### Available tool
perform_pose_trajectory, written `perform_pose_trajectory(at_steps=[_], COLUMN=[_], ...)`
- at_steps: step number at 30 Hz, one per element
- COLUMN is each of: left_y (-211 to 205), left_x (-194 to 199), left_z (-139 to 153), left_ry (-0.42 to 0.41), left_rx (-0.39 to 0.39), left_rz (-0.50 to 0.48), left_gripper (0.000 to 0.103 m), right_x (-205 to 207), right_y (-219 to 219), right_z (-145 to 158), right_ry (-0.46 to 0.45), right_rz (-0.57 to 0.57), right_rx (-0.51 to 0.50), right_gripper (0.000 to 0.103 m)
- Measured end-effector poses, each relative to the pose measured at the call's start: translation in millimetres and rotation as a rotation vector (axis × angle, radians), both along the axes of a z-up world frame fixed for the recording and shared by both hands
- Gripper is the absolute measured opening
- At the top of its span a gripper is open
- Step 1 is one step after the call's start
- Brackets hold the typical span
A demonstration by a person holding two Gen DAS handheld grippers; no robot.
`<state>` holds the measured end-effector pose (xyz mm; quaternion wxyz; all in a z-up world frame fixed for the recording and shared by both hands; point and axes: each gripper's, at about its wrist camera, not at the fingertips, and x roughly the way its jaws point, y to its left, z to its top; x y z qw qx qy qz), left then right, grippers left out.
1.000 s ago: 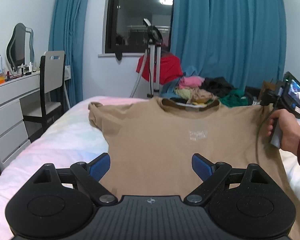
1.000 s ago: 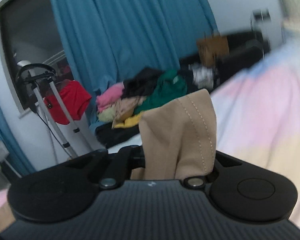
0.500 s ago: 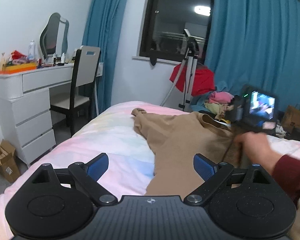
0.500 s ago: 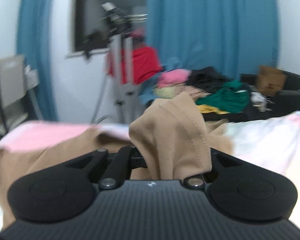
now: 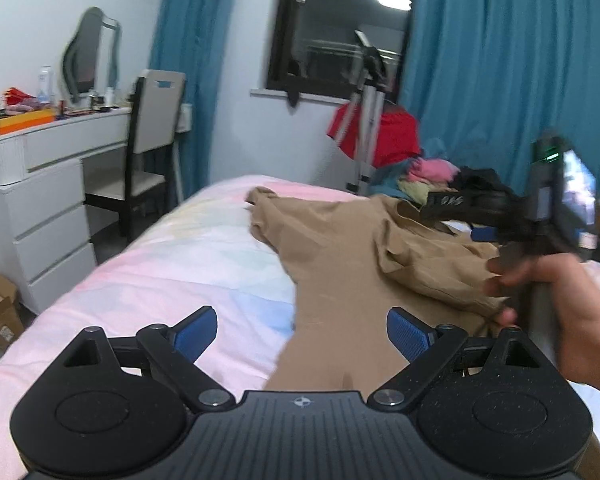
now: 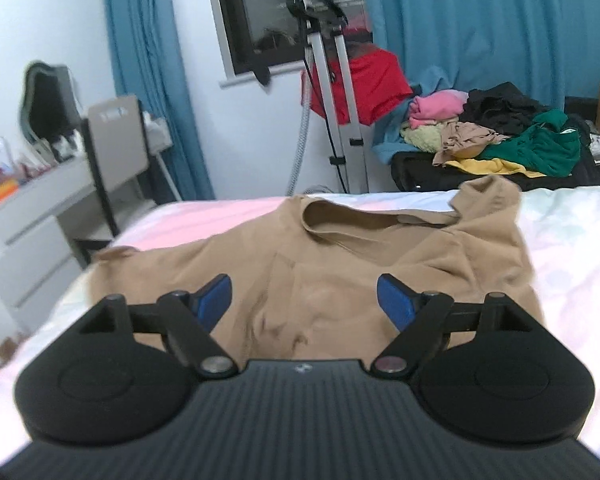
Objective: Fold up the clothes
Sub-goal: 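Move the left tool to the opposite side edge and close on it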
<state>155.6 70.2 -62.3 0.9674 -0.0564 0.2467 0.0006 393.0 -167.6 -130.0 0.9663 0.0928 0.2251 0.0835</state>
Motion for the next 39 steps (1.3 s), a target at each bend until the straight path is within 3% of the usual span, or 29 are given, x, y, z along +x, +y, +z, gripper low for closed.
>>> perform_pose_trajectory(at_steps=[3, 10, 14, 17, 23, 27, 32, 37, 39], left_y=[-8, -31, -39, -52, -94, -135, -197, -246, -243], left_x=[-8, -33, -48, -58, -70, -76, -88, -93, -92], left_z=[2, 5, 4, 3, -5, -14, -24, -47, -53], left_ry=[0.004, 0.031, 0.055, 0.054, 0.070, 0.163, 0.223, 0.315, 0.343], left_rx=[-0.029, -0.008, -0.031, -0.004, 0.056, 0.013, 0.043, 0.054, 0.020], left_rz=[-0.025, -0.075, -0.093, -0.112, -0.225, -0.345, -0.471, -0.555, -0.555], left_gripper=[0.093, 0.093, 0.093, 0.093, 0.093, 0.093, 0.092, 0.078, 0.076], right_x=[-55, -207, -281, -323, -345, -346, -346, -345, -345], right_y=[-11, -47, -73, -93, -133, -158, -182, -205, -214], right_z=[16, 47, 53, 50, 58, 54, 43, 32, 27], right_ry=[-0.007, -0.048, -0.068, -0.098, -0.132, -0.141, -0.141, -0.141, -0.141], right_rz=[0.015, -0.009, -0.055, -0.097, -0.253, -0.297, -0.339, -0.381, -0.398], right_rx=[0.025, 0.124, 0.203, 0.236, 0.209, 0.261, 0.306, 0.351, 0.369], right_gripper=[0.081, 0.081, 0.081, 0.081, 0.081, 0.081, 0.081, 0.081, 0.082])
